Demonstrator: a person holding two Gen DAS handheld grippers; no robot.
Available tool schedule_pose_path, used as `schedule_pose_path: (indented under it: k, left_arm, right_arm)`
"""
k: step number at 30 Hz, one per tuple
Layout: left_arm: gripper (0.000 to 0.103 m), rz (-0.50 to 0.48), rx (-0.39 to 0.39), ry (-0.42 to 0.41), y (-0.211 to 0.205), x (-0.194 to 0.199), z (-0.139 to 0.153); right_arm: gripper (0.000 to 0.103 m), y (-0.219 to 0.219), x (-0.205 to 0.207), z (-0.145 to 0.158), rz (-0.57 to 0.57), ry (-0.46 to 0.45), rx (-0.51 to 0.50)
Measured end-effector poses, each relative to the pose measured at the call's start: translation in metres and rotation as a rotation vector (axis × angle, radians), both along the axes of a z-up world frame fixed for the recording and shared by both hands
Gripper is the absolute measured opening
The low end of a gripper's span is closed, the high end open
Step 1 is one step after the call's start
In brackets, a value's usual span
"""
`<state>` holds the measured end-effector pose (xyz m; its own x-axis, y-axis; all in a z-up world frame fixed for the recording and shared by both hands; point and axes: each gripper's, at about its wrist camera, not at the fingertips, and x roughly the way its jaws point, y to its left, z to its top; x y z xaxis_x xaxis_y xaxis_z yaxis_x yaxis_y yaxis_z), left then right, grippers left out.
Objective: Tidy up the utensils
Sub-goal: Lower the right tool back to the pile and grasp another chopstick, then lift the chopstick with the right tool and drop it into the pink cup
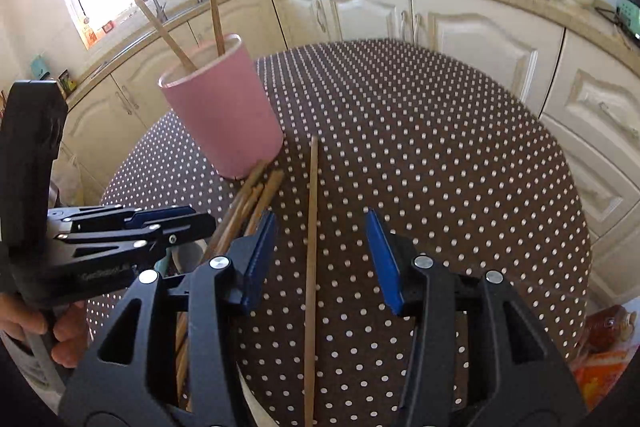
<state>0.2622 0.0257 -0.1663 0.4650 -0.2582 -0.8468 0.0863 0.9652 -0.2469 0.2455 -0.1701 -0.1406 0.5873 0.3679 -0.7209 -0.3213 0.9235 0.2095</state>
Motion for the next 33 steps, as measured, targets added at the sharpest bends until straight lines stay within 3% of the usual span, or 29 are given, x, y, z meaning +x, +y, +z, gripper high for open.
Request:
schedule_pose_path:
  k: [12,21,23,33]
  left_arm:
    - [0.026,0.000,0.048,0.028,-0.010,0.017,-0.017]
    - [0.018,-0.031,0.089,0.027,-0.028,0.032,-0.017]
    - [0.007,-0.029,0.078,0.039,-0.027,0.033,-0.018]
    - [0.006,-0.021,0.024,0.000,-0.017,0.020,-0.013]
  right_arm:
    - [0.048,-0.001,0.009,-0.012,0.013,0.045,-0.024]
    - [0.048,0.015,0.026,-0.022,0.060,0.132,-0.129]
    - [0.048,0.019,0.029,-0.023,0.069,0.146,-0.145]
    - [0.047,0.048,0.053,-0.033,0.104,0.204,-0.266]
